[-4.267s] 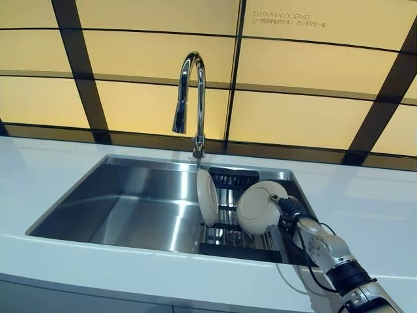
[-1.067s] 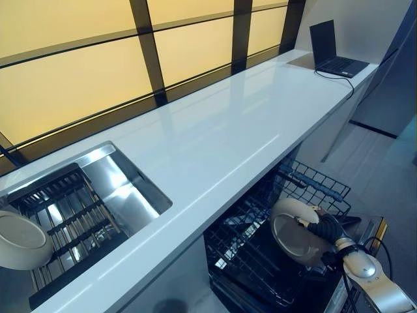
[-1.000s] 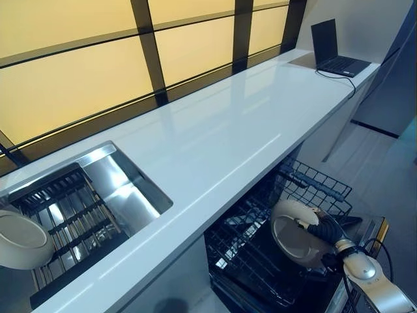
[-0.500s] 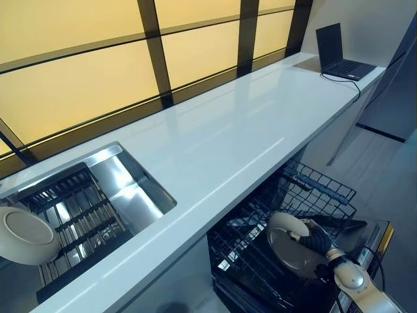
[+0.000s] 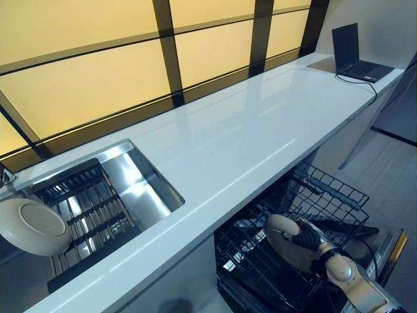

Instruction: Take plates into dishwasher

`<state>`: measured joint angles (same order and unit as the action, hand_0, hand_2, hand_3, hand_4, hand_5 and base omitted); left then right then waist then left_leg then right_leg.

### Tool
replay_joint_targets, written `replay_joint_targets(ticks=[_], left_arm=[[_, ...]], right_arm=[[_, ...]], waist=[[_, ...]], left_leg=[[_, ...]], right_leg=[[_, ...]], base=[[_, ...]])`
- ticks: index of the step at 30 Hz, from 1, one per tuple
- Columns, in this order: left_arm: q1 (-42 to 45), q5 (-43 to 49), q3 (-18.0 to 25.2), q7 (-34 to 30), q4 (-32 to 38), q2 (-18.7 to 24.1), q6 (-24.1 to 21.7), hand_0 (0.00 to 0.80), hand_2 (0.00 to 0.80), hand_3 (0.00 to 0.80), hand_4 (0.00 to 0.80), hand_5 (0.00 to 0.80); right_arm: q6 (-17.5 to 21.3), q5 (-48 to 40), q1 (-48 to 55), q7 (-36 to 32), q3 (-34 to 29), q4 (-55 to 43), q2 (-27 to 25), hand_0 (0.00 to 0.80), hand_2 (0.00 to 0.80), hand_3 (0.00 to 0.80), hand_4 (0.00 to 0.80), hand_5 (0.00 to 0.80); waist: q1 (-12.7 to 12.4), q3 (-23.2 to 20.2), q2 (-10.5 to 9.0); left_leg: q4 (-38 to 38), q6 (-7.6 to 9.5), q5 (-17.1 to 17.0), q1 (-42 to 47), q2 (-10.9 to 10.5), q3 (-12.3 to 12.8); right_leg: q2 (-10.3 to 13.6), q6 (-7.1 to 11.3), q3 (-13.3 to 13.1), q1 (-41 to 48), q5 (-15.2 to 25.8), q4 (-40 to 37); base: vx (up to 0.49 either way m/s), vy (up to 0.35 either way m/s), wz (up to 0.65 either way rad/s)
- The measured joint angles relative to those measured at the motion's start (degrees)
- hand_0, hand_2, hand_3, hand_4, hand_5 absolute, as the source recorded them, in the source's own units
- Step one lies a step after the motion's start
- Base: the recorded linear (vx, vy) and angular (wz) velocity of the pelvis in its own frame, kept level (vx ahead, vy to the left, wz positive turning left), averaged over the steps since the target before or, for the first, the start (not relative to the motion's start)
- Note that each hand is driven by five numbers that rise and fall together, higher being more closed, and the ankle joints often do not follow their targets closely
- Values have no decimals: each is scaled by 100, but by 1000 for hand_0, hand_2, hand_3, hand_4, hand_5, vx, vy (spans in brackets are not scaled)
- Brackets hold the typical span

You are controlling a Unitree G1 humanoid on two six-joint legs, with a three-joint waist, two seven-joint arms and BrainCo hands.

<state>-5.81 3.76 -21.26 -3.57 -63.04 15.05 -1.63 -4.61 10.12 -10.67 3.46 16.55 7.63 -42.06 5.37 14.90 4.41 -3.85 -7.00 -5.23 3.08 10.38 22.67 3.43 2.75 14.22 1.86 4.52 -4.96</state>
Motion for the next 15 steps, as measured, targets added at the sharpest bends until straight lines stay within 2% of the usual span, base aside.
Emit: replay_joint_targets(ticks=[2, 15], left_arm=[[0, 2, 0, -41, 26, 6, 12, 0, 0, 0, 0, 0], [-47, 179, -7, -143, 143, 20, 50, 0, 0, 0, 0, 0]], right_arm=[[-35, 34, -65, 2, 14, 48, 1, 800, 800, 800, 800, 800], [-358, 173, -454, 148, 427, 991, 187, 800, 800, 800, 800, 800]], waist=[[-13, 0, -1], [-172, 10, -19]], left_leg=[[11, 5, -13, -60, -5, -80], [14, 8, -24, -81, -4, -123]], right_leg=[[7, 3, 62, -3, -5, 0], [6, 2, 106, 2, -7, 1]], base=[[12, -21, 16], [1, -2, 1]])
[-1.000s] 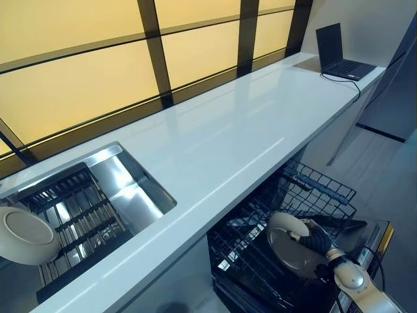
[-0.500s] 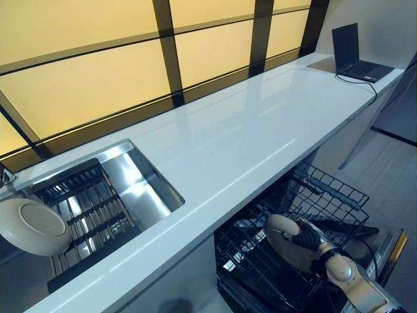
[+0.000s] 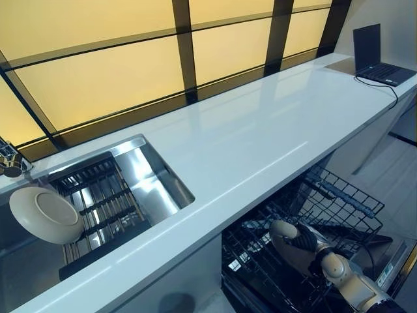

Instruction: Take plates into dishwasher

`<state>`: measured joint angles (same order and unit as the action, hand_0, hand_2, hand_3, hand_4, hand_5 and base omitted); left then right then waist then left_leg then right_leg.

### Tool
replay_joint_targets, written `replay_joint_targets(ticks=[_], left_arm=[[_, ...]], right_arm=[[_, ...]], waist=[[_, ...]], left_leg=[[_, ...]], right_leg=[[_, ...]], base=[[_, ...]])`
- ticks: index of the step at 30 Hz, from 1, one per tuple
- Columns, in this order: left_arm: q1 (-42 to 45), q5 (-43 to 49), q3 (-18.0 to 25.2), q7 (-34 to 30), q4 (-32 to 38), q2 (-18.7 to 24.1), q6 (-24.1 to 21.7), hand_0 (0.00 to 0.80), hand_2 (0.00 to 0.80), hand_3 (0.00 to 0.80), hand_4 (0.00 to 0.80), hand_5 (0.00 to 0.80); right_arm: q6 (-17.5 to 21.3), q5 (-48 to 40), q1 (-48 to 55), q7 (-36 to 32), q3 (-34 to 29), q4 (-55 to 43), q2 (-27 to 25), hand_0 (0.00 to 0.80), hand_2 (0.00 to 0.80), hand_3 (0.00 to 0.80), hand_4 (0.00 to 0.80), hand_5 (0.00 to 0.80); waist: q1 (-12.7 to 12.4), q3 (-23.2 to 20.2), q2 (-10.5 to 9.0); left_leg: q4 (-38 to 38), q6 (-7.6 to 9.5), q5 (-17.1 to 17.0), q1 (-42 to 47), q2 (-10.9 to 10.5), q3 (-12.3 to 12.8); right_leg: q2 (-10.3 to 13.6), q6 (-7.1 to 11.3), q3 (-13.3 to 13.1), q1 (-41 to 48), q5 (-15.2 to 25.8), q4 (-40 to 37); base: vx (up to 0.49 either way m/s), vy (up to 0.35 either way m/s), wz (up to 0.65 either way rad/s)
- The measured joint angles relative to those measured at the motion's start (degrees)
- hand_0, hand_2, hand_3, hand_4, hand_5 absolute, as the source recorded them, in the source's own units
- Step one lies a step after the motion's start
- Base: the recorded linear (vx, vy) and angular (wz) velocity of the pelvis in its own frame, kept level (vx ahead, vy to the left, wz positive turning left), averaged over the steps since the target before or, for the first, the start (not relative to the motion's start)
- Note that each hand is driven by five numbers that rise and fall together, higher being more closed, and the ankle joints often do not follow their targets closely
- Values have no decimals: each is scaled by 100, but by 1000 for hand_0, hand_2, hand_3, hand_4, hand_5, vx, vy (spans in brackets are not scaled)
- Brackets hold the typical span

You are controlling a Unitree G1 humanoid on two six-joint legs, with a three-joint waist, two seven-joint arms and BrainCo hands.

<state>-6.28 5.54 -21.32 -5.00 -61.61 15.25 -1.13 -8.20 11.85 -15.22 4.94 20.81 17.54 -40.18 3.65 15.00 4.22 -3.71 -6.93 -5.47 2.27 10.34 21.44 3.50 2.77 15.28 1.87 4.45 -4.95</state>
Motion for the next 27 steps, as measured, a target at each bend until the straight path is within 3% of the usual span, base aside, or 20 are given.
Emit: replay_joint_targets(ticks=[15, 27], left_arm=[[-12, 46, -126, -10, 59, 37, 77, 0, 0, 0, 0, 0], [-82, 45, -345, -37, 133, 76, 76, 0, 0, 0, 0, 0]], right_arm=[[-486, -15, -547, 721, 46, 1007, 798, 800, 800, 800, 800, 800], [-680, -23, -875, 1054, 223, 1245, 988, 800, 800, 800, 800, 800]], waist=[[-50, 1, 7], [-152, -23, 142]], left_leg=[[-3, 15, -31, -3, -29, -142], [9, 41, -50, -41, -55, -199]], right_leg=[[33, -1, 120, 75, -18, -12], [60, -1, 181, 78, -16, -5]], base=[[-2, 7, 4], [-13, 14, 2]])
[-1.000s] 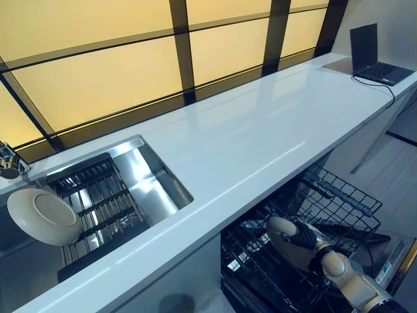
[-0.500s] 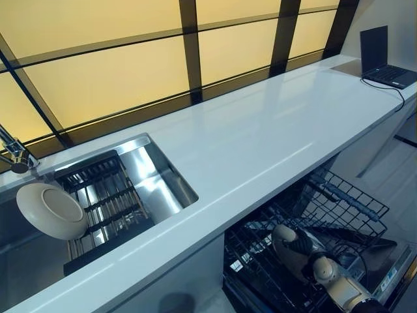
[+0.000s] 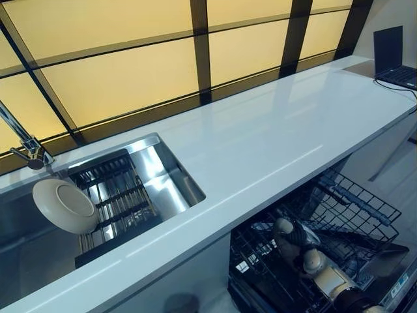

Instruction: Take plates into dishwasher

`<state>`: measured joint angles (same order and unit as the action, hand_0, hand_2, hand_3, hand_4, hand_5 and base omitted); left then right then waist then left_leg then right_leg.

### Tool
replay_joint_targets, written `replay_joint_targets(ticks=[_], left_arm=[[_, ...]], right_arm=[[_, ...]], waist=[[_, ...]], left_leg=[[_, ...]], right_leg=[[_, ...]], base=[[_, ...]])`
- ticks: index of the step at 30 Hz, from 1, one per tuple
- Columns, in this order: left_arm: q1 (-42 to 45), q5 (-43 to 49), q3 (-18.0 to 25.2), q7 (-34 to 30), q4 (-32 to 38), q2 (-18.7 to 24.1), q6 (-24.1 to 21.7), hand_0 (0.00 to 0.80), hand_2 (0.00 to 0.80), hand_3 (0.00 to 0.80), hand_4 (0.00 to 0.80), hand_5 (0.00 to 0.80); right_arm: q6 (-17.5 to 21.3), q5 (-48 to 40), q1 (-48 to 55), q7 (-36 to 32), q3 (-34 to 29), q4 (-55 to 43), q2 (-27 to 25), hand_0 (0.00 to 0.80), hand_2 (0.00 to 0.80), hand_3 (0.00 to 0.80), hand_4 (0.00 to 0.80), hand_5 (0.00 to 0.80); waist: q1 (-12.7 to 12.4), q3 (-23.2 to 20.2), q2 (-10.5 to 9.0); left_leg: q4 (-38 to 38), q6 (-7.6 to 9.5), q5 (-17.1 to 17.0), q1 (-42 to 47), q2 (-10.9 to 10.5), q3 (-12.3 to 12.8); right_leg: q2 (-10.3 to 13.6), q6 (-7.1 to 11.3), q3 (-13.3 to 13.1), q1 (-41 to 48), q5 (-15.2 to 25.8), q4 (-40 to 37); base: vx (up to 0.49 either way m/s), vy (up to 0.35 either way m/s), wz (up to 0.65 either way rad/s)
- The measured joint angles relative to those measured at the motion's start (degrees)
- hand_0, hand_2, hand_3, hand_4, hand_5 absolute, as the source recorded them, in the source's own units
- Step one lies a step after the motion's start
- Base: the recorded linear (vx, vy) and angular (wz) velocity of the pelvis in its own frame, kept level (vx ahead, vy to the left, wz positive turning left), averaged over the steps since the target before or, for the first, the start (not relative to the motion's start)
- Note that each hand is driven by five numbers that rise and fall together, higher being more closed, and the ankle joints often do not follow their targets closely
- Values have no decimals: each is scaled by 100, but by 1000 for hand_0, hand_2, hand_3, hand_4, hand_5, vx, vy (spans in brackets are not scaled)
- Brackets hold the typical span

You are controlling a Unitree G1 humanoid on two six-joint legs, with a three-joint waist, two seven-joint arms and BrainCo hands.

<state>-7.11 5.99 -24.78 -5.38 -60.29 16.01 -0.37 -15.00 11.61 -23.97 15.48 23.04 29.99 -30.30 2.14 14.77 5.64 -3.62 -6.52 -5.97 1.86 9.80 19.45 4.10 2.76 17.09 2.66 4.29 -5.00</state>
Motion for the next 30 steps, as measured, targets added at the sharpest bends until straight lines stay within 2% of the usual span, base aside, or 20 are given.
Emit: replay_joint_targets(ticks=[8, 30], left_arm=[[-8, 0, -3, -3, 45, -8, 3, 0, 0, 0, 0, 0], [-32, -1, -118, -5, 48, -24, 80, 0, 0, 0, 0, 0]], right_arm=[[3, 25, -119, -117, 70, 181, 15, 800, 800, 800, 800, 800], [75, 748, -163, -314, 466, 298, 139, 800, 800, 800, 800, 800]], waist=[[2, -58, 86], [0, -100, 65]], left_leg=[[8, 8, -7, -14, 0, -59], [22, 16, -17, -45, -1, -83]], right_leg=[[-1, -1, 62, 24, 1, 4], [1, -1, 82, 13, 1, 6]], base=[[-4, 6, 3], [0, 0, 0]])
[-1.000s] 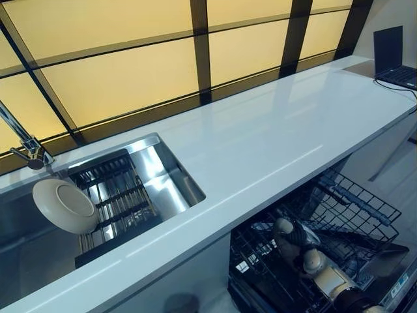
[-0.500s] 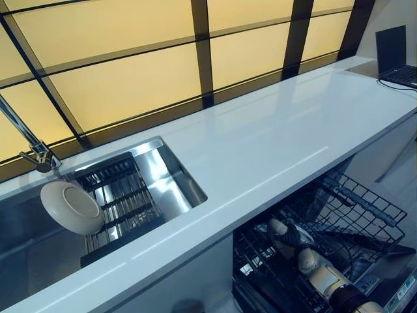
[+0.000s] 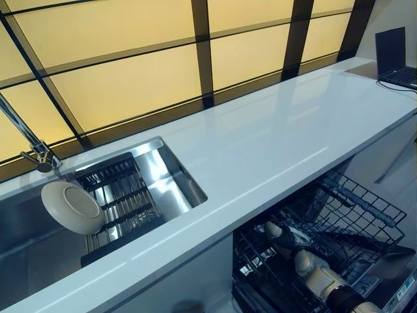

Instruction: Take plates into dishwasher

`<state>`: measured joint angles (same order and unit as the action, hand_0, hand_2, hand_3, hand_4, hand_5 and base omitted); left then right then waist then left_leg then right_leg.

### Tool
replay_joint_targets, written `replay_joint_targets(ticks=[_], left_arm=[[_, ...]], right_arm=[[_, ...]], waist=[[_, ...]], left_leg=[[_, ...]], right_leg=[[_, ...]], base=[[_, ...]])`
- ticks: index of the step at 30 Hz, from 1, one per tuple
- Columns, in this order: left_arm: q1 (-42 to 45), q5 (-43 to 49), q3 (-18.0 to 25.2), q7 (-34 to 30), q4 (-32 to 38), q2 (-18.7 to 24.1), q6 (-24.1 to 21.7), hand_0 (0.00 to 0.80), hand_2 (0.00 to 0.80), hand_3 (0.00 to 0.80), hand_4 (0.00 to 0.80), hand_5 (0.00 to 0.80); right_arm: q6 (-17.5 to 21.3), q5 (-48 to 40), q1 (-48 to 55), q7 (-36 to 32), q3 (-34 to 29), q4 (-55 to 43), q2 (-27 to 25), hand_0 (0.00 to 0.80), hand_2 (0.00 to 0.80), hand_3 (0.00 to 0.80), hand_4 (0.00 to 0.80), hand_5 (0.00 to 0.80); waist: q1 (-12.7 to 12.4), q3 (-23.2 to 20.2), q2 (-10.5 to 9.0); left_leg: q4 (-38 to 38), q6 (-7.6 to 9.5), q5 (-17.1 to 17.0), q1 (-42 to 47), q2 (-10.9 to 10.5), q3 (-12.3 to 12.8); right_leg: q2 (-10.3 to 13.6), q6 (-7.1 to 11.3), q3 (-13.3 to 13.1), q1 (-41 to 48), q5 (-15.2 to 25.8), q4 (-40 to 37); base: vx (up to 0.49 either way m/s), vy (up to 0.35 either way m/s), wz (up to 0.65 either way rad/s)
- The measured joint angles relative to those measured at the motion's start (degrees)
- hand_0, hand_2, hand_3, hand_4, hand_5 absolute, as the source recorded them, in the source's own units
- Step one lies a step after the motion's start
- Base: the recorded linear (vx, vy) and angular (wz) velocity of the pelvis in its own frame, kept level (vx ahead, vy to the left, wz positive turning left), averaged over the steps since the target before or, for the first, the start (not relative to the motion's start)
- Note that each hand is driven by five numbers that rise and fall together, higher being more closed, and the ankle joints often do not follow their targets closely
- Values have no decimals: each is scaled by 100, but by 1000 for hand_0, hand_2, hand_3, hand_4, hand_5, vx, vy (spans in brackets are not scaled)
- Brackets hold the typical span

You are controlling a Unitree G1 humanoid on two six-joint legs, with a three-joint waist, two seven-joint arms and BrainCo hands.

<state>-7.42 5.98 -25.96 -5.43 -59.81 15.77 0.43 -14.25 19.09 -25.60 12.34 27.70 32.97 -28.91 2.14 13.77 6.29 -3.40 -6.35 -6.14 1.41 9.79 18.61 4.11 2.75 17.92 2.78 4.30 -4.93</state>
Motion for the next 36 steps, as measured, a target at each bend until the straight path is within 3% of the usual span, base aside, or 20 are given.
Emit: replay_joint_targets(ticks=[18, 36], left_arm=[[-7, -4, -42, 5, 1, -53, 38, 0, 0, 0, 0, 0], [-11, -7, -138, 21, 1, -132, 41, 0, 0, 0, 0, 0]], right_arm=[[-279, 42, -5, 314, 22, 116, 308, 800, 800, 800, 800, 800], [-298, -6, 3, 368, 48, 124, 344, 800, 800, 800, 800, 800]], waist=[[5, -52, 40], [4, -60, 50]], left_leg=[[-4, 0, -1, -10, -6, -7], [-1, 1, -3, -10, -6, -14]], right_leg=[[7, 1, 7, -9, -1, -1], [7, 1, 12, -5, -2, 0]], base=[[0, 0, 0], [0, 0, 0]])
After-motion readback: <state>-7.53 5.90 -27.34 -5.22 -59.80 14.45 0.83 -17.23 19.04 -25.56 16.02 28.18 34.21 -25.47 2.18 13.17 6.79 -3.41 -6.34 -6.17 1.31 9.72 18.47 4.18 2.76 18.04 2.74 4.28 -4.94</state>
